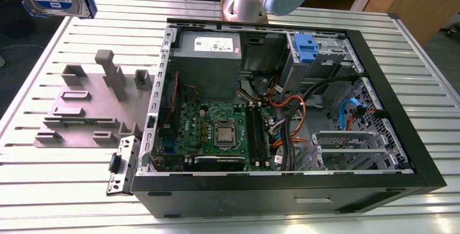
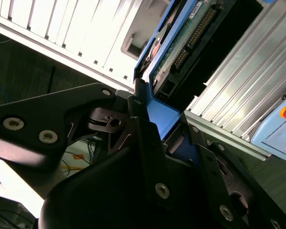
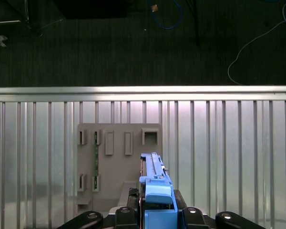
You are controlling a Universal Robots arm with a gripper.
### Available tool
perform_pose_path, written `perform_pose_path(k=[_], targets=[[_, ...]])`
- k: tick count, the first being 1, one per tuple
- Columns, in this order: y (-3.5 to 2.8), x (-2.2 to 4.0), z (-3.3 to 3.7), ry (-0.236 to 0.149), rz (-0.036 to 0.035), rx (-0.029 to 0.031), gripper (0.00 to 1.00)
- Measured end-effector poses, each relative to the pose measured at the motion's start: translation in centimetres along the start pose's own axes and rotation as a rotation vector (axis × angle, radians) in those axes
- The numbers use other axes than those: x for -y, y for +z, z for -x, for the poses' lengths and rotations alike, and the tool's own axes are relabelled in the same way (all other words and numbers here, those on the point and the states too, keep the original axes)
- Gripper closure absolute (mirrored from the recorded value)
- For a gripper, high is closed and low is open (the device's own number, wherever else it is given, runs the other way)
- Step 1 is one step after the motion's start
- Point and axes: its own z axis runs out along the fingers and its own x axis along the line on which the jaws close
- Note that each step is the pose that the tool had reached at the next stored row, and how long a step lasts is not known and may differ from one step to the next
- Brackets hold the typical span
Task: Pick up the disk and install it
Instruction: 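Pick up the disk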
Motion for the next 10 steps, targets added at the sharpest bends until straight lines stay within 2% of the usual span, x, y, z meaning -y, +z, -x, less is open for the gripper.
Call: perform_pose_path(k=[10], targets=[[0.00, 0.24, 0.01, 0.000, 0.0001, 0.0000, 0.64]])
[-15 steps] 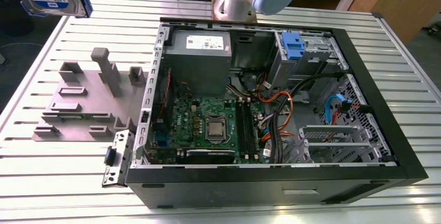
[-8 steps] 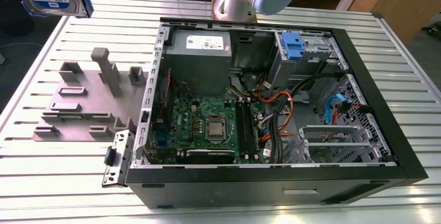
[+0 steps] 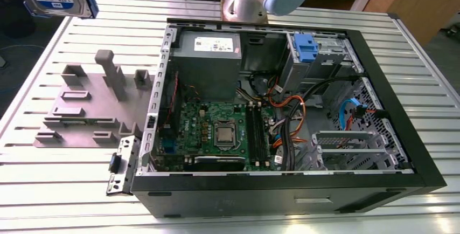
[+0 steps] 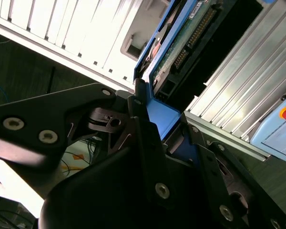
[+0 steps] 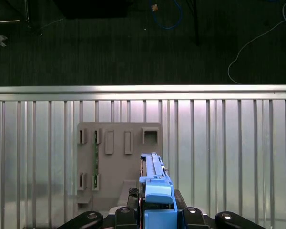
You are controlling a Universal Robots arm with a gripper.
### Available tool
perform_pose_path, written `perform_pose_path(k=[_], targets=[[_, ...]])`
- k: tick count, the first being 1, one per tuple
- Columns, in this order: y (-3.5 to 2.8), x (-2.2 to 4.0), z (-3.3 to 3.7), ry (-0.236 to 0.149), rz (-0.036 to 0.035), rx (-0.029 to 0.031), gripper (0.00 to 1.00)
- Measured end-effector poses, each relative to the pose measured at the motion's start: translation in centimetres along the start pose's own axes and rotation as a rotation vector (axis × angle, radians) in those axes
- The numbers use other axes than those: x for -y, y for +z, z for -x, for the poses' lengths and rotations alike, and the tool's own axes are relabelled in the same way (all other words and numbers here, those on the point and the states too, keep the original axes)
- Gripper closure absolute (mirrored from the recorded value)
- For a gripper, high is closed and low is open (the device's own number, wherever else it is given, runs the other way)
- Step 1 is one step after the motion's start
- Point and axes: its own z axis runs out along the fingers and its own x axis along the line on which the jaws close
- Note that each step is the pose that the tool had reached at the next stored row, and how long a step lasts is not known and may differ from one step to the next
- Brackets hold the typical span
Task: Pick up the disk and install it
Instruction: 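Pick up the disk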
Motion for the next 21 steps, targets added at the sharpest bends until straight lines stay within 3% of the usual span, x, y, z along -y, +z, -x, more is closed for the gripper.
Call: perform_pose_path(k=[21], targets=[[0.00, 0.47, 0.01, 0.000, 0.0000, 0.0000, 0.64]])
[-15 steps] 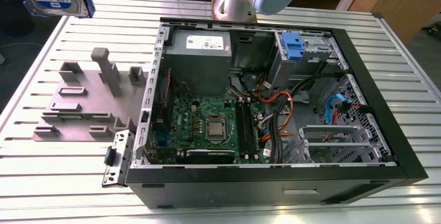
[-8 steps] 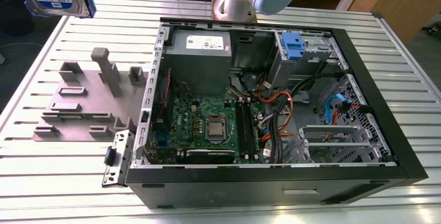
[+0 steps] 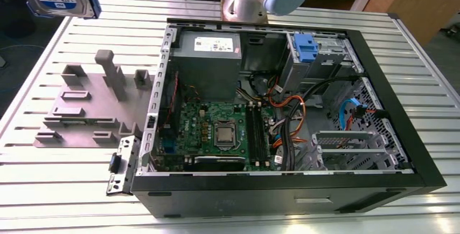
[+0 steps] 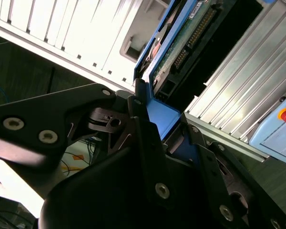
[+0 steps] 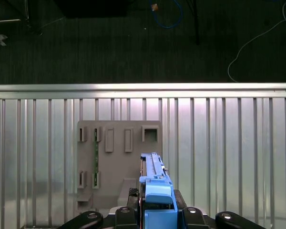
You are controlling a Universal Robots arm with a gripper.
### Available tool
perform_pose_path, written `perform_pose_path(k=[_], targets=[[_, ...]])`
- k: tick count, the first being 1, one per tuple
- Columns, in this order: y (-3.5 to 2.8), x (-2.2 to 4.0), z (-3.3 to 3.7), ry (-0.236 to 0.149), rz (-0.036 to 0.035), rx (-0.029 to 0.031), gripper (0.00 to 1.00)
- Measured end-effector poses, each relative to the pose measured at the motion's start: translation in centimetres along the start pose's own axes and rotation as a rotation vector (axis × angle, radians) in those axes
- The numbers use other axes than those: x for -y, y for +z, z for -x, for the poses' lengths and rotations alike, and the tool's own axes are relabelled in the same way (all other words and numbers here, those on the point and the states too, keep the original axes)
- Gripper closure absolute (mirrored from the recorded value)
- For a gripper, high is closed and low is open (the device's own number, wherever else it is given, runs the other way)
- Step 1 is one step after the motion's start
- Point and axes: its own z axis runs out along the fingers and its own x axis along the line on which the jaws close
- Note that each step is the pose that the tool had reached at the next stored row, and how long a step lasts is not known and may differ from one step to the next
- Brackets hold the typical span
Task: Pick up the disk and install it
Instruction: 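Pick up the disk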
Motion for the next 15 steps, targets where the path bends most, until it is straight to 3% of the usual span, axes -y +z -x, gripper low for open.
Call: perform_pose_path(k=[15], targets=[[0.00, 0.31, 0.01, 0.000, 0.0000, 0.0000, 0.64]])
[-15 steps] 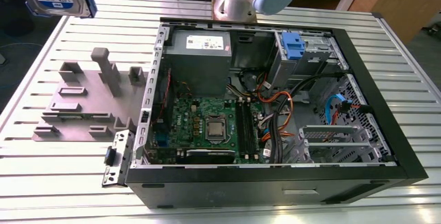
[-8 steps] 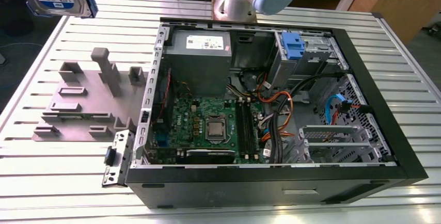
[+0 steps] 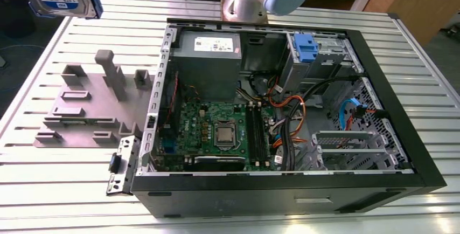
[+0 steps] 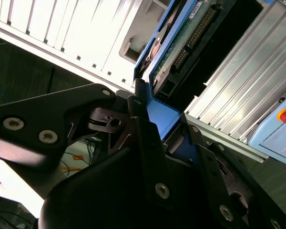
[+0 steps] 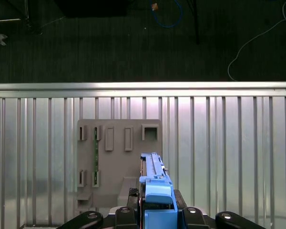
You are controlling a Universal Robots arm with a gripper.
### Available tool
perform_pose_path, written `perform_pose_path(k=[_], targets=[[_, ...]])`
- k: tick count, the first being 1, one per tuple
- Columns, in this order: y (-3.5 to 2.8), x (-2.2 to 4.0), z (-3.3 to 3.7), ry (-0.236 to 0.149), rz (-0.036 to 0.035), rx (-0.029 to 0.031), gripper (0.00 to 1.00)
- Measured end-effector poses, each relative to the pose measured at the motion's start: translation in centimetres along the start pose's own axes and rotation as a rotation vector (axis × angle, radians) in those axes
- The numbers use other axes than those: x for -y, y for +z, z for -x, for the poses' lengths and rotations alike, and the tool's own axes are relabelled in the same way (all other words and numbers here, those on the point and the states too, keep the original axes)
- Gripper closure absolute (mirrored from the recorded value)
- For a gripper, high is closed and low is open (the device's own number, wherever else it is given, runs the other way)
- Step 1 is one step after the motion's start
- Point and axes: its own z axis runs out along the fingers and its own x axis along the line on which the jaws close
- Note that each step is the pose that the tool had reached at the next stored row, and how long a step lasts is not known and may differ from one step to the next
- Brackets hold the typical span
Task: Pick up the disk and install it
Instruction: 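Pick up the disk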
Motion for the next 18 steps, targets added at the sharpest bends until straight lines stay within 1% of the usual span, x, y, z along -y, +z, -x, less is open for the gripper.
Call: perform_pose_path(k=[12, 13, 18], targets=[[0.00, 0.31, 0.01, 0.000, 0.0000, 0.0000, 0.64], [0.00, 0.57, 0.01, 0.000, 0.0000, 0.0000, 0.64], [-0.01, 0.68, 0.01, 0.000, 0.0001, 0.0000, 0.64]])
